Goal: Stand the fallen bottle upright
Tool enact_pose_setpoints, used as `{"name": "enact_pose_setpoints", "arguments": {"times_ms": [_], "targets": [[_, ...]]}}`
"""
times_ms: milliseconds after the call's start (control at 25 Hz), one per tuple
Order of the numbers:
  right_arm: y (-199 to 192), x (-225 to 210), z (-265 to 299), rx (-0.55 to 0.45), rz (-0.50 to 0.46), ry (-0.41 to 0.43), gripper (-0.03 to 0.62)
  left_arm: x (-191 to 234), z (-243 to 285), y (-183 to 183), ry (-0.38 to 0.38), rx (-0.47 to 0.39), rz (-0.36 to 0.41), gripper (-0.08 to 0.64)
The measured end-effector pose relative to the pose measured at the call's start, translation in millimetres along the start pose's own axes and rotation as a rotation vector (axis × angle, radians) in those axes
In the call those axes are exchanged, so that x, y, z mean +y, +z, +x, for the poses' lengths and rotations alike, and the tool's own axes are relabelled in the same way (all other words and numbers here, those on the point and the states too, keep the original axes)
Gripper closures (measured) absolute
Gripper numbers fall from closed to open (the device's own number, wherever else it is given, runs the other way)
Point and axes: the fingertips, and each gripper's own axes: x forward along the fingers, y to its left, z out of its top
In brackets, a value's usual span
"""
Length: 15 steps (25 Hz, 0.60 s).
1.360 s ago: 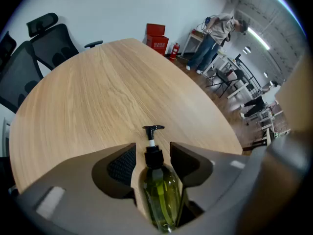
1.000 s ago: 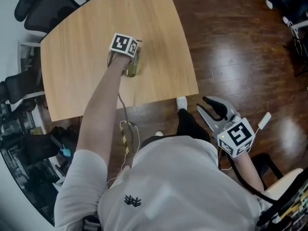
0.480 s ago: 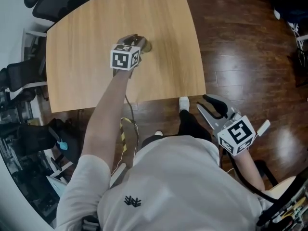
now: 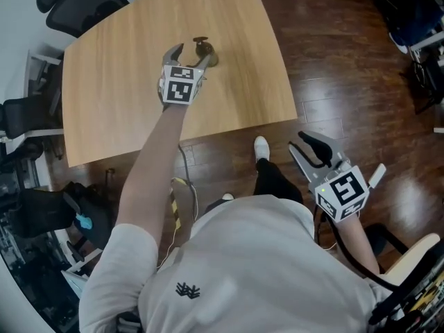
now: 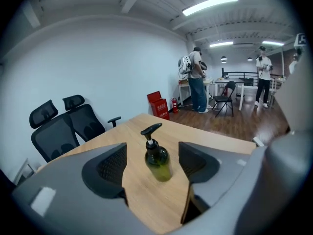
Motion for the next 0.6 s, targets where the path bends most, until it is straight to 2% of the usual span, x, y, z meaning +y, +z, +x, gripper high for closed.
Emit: {"name": "enact_pose_setpoints", "arguments": {"times_ms": [80, 160, 320, 480, 600], "targets": [[-2, 20, -5, -0.017, -0.026, -0.028, 0.455, -3, -37, -11, -0.011, -0.047, 0.005, 0.23], [-4, 41, -12, -0.032, -0.057, -0.054, 0.451, -11, -84, -19, -0.043, -0.114, -0.034, 0.233], [-14, 92, -40, -0.056, -0.067, -0.099, 0.451, -44, -191, -32, -0.155, -0.241, -0.099, 0.261], [-31, 151, -63, -0.033, -0.031, -0.102, 0.451, -82, -286, -58, -0.291, -0.28, -0.112, 0.31], [-43, 185, -75, -0.007, -0.05, -0.099, 0.449, -115, -341, -92, -0.363, -0.254, -0.08, 0.318]]}}
